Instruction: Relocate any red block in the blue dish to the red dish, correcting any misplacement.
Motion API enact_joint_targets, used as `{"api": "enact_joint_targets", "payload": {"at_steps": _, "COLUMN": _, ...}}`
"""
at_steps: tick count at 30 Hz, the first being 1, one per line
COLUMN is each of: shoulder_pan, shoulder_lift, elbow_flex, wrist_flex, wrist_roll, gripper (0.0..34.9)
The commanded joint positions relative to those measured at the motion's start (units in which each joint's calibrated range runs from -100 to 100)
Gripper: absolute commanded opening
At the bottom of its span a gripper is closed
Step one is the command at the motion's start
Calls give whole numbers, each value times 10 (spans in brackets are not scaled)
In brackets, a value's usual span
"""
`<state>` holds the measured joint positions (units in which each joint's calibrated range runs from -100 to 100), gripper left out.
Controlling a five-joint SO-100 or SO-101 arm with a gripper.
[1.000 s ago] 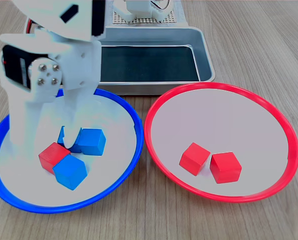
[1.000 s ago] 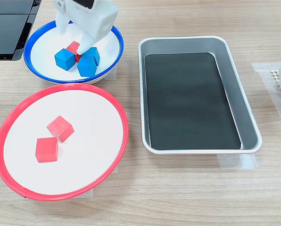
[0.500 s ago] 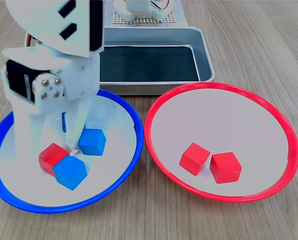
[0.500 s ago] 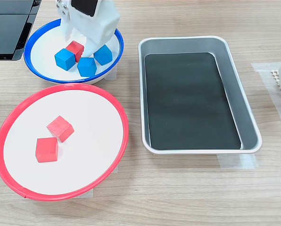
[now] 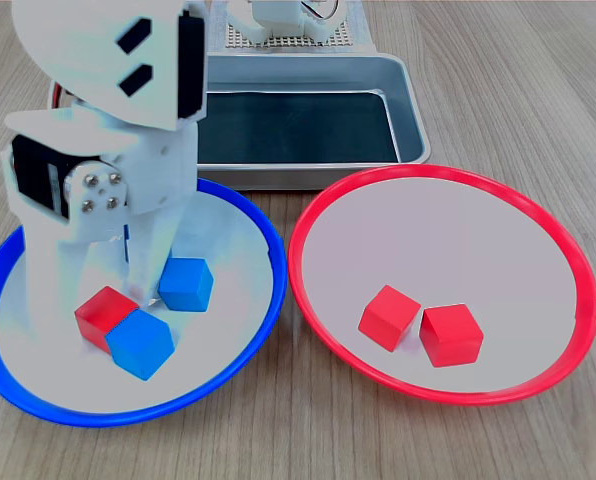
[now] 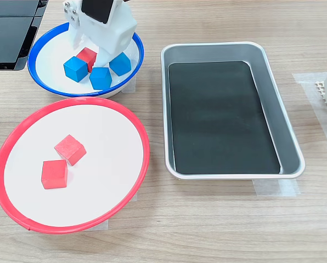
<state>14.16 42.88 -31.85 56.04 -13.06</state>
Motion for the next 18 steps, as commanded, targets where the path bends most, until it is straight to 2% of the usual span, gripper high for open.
{"api": "enact_joint_targets", "payload": {"at_steps": 1, "shoulder_pan": 1, "shoulder_lift": -5, "elbow_flex": -17, "wrist_flex": -12, "wrist_roll": 3, "gripper": 159}}
{"api": "enact_joint_targets", "payload": {"at_steps": 7, "shoulder_pan": 0, "shoulder_lift": -2, "elbow_flex": -12, "wrist_flex": -25, "wrist_roll": 5, "gripper": 143}}
{"api": "enact_joint_targets", "payload": {"at_steps": 18, "shoulder_pan": 9, "shoulder_lift": -8, "elbow_flex": 1, "wrist_flex": -32, "wrist_roll": 7, "gripper": 143}}
